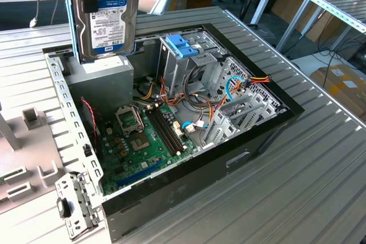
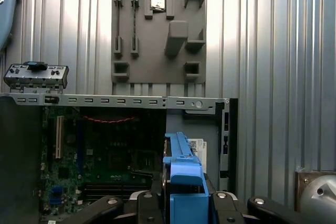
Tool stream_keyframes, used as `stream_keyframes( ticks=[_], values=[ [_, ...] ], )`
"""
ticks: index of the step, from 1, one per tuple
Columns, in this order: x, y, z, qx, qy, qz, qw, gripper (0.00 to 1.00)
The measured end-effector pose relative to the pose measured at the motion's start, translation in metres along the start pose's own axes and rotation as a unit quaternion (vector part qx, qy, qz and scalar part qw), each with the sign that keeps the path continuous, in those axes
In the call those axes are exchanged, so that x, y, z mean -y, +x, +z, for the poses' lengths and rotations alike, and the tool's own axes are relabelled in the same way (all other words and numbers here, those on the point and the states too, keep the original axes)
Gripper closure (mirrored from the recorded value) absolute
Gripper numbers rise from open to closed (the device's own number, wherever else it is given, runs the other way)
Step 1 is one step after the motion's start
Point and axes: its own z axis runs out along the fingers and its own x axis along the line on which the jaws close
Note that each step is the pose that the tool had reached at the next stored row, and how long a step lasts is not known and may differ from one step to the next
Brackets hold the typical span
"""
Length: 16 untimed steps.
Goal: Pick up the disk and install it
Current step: 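Pick up the disk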
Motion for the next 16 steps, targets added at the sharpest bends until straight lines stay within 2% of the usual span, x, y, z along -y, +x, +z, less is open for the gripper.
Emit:
stream_keyframes(
  ticks=[16],
  values=[
    [0.0149, 0.0003, -0.0001, 0.0, -0.0001, 0.0, 1.0, 0.63]
  ],
)
